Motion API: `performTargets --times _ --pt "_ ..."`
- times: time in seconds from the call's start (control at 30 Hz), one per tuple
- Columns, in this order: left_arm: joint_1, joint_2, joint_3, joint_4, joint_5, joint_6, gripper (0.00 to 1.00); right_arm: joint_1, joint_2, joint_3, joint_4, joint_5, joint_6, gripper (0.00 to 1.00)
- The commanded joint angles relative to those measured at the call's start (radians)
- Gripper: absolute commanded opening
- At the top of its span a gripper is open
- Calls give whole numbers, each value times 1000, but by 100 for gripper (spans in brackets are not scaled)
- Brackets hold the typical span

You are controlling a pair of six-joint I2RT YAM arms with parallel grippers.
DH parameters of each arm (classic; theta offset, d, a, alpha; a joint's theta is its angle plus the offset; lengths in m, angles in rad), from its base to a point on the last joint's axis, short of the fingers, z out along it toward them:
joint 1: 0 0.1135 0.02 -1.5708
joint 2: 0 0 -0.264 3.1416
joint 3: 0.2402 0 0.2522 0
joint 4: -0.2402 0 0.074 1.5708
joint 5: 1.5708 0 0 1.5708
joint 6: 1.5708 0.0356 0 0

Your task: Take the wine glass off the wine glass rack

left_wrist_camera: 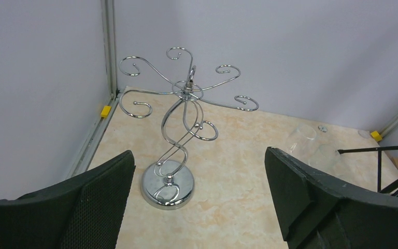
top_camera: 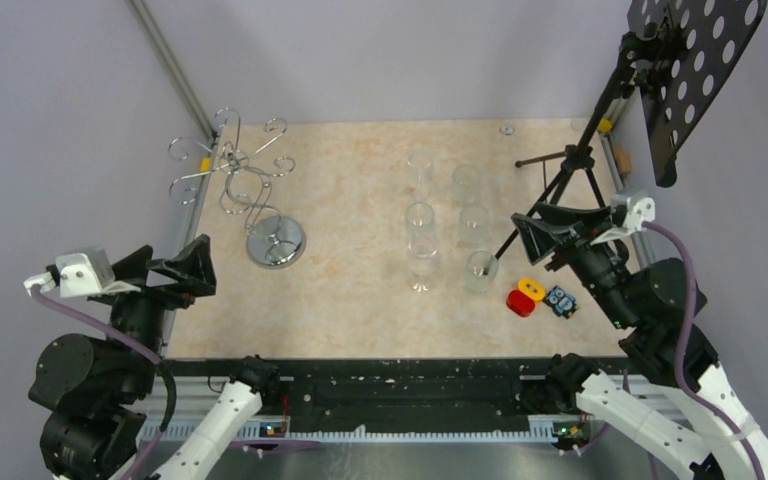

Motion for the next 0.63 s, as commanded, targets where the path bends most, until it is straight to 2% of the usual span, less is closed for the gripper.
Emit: performTargets --times 0.0,0.17,0.43,0.6 --pt "1 16 32 -14 -13 41 99 -6 -38 33 4 -44 -86 51" --pt "1 3 29 -22 -18 39 99 -6 -125 49 -14 -17 -93 53" --pt "1 -6 32 -33 -22 34 99 -6 -287 47 -69 301 -18 55" --pt "1 -5 46 -36 -21 39 99 -6 -314 48 -92 355 -2 55"
